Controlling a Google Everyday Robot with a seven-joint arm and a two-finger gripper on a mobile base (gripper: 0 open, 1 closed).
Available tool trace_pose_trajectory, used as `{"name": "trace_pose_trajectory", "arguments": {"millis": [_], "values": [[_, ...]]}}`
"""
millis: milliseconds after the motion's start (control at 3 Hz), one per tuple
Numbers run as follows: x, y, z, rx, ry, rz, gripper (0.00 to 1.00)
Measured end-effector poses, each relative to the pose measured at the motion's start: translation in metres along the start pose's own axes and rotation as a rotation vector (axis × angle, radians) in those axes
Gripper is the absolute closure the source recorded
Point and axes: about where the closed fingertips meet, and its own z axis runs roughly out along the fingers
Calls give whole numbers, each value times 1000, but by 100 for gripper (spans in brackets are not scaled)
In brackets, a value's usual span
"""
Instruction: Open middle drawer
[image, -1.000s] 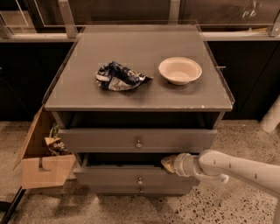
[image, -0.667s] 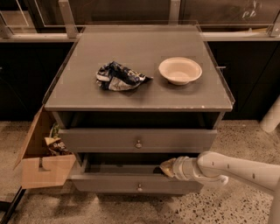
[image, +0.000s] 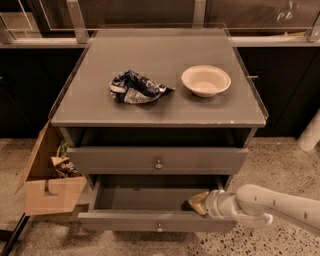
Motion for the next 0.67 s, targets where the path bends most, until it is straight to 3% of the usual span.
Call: {"name": "trace_pose_trajectory", "arguments": {"millis": [667], "values": [[20,23,-28,18,-59,83,100]]}}
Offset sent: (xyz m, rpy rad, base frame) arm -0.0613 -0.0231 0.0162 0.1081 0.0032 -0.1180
